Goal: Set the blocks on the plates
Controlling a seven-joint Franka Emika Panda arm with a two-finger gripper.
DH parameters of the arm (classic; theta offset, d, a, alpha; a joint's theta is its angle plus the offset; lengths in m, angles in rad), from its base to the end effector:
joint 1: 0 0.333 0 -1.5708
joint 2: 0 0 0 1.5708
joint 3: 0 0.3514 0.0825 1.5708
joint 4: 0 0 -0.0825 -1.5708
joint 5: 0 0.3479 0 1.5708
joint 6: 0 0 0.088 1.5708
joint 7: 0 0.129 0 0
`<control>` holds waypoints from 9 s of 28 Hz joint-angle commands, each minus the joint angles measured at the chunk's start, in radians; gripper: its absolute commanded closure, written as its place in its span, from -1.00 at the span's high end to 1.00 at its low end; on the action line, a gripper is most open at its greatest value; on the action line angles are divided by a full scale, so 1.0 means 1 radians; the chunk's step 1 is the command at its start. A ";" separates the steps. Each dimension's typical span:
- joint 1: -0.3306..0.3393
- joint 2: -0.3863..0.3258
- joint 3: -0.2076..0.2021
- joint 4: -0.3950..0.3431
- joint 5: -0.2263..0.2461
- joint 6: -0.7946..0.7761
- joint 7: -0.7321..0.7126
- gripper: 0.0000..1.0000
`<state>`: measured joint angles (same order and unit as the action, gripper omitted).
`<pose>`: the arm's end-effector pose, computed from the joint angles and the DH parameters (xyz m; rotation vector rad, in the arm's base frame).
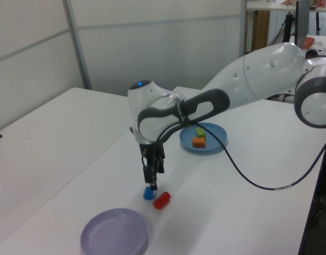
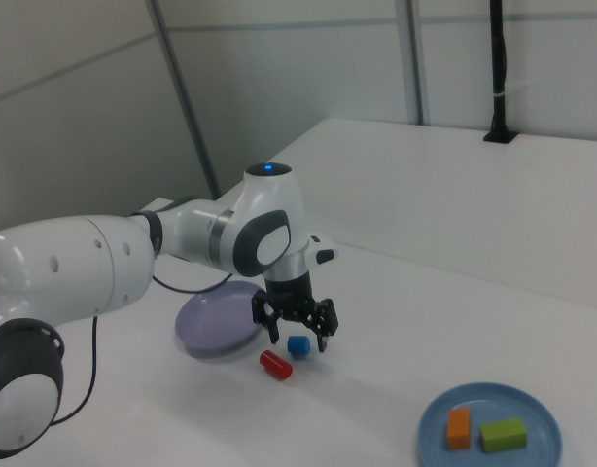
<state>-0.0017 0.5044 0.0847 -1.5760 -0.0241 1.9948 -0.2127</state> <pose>0.6611 0.0446 0.3679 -3.0794 -0.4619 0.1282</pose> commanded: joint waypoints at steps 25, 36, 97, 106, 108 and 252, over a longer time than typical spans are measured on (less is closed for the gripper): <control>0.069 0.045 -0.013 0.011 -0.092 0.071 0.047 -0.41; 0.058 0.010 -0.013 0.013 -0.082 0.133 0.042 -0.76; 0.042 -0.084 0.089 -0.071 -0.108 -0.053 0.630 1.00; 0.040 -0.067 0.078 -0.111 -0.106 -0.033 0.638 1.00; 0.040 -0.057 0.076 -0.118 -0.108 -0.030 0.638 1.00; -0.057 -0.474 -0.051 0.024 -0.020 -0.352 0.302 1.00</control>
<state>-0.0634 0.0390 0.0288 -1.5356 -0.0361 1.6507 0.0817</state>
